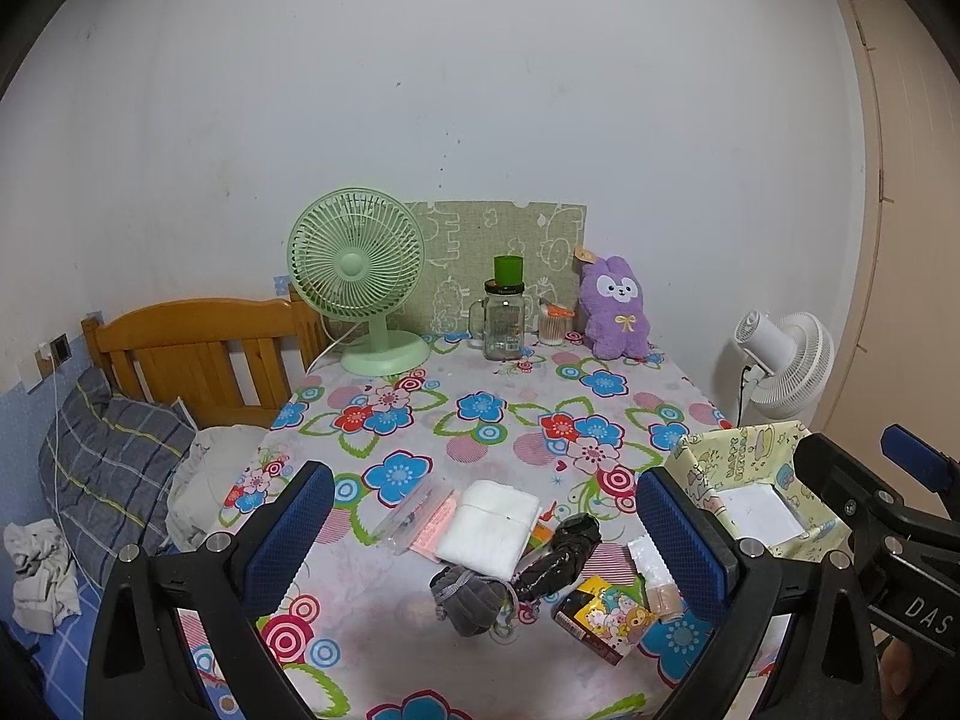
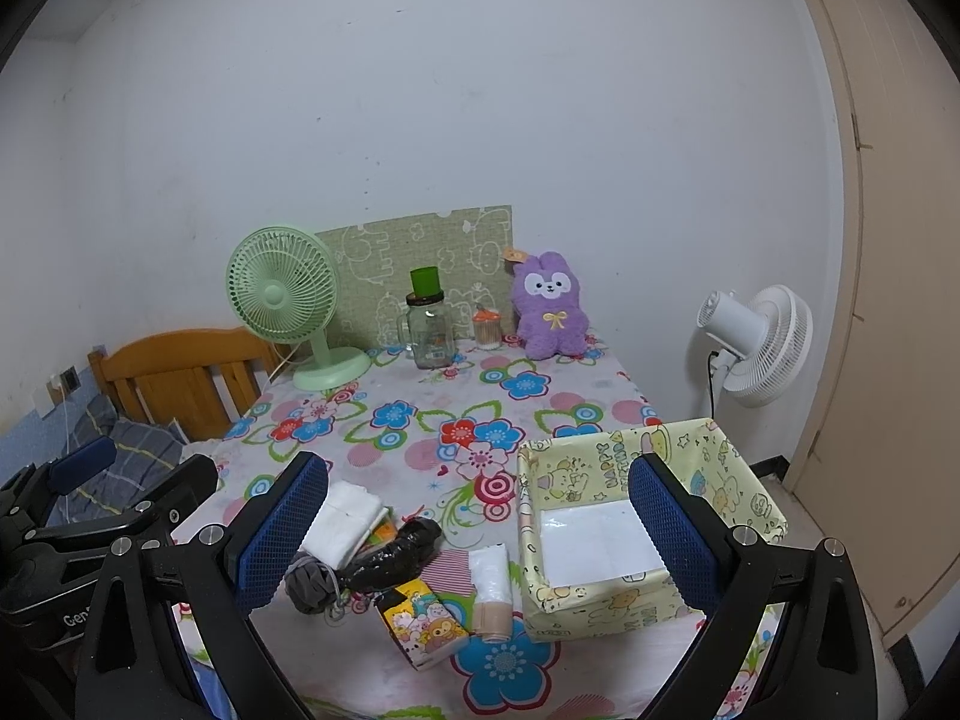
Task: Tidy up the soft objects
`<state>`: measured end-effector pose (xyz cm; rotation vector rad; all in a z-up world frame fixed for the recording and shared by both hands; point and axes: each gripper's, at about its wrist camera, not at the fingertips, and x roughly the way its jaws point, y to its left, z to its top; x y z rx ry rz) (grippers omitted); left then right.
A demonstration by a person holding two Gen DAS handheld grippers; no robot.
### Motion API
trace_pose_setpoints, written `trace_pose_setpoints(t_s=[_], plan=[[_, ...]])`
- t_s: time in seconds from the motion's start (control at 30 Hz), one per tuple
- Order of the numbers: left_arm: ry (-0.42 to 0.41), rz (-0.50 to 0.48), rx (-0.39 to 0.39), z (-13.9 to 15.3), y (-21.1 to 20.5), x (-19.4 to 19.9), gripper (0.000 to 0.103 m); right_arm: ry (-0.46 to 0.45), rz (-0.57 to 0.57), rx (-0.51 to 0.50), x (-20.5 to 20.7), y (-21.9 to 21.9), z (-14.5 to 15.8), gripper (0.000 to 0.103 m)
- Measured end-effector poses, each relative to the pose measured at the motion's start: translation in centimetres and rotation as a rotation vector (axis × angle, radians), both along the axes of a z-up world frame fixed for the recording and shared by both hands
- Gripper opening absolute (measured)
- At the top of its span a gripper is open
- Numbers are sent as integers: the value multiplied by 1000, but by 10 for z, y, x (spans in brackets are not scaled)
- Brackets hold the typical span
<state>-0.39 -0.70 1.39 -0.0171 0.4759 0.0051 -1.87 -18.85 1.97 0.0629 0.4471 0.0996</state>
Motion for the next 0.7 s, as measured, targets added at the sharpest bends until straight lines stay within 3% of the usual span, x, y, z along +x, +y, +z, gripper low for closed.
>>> trace_pose_setpoints(t_s=[0.7], plan=[[-11,4,7,-1,-3,-1,100,-2,-5,-2,1,-1,1,101]])
